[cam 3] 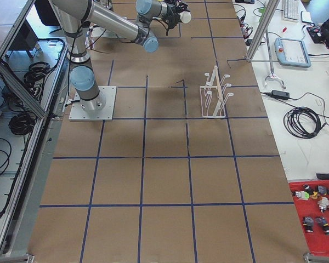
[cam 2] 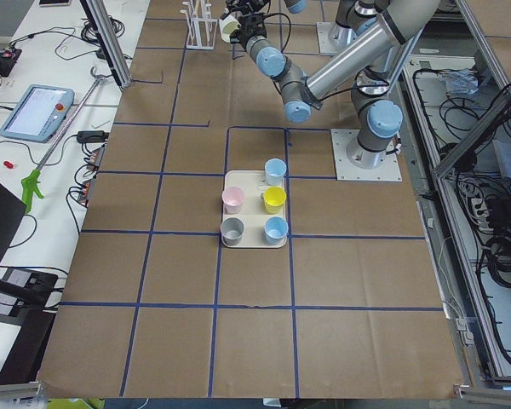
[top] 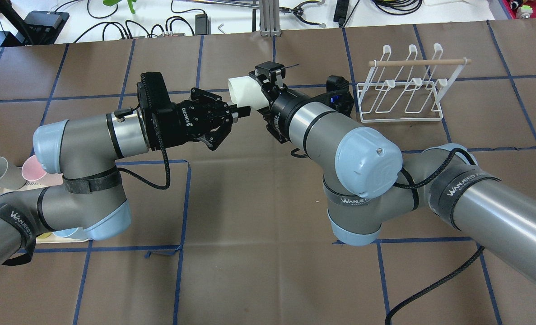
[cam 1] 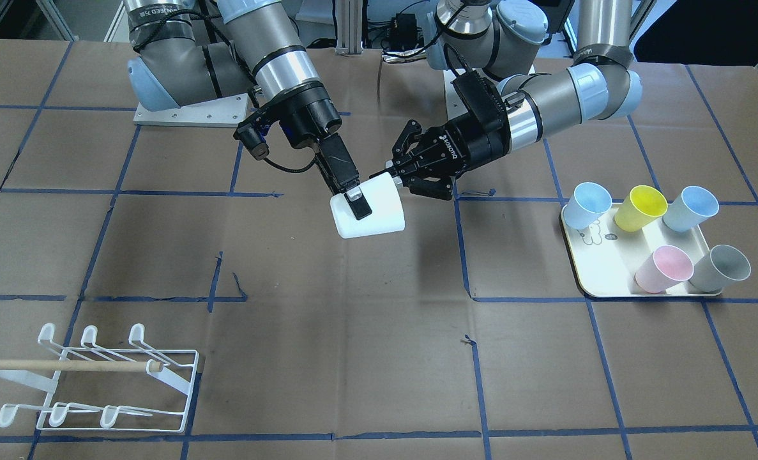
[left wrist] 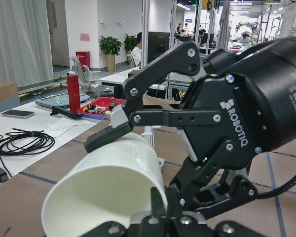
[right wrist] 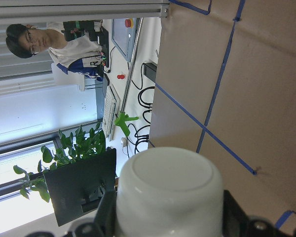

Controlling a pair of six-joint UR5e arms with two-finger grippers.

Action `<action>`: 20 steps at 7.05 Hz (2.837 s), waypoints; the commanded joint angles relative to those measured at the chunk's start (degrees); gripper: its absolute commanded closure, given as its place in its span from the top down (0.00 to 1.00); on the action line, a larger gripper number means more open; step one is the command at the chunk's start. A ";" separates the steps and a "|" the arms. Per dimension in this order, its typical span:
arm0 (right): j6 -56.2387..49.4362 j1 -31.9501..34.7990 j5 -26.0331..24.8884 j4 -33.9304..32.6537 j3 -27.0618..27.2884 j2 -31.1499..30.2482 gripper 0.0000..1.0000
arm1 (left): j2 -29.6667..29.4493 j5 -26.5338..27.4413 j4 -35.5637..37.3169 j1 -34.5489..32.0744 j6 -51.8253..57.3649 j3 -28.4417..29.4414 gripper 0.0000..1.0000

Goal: Transfer IKEA cup to right arm and place on rack

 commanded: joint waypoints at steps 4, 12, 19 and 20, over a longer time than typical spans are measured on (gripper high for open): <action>-0.07 0.01 0.16 0.05 0.02 -0.01 0.55 | 0.00 -0.10 0.09 0.09 -3.07 0.40 0.99; -6.09 -7.98 -0.46 -0.13 -0.42 0.17 0.38 | 4.47 21.87 -2.79 11.61 -14.70 4.68 0.99; -78.11 -24.94 -2.48 0.13 -9.01 5.78 0.36 | 4.30 63.31 -54.52 1.96 -27.67 29.84 0.99; -84.38 -25.74 -2.57 0.13 -10.86 6.66 0.36 | 4.83 65.97 -59.53 -0.15 -34.12 30.37 0.99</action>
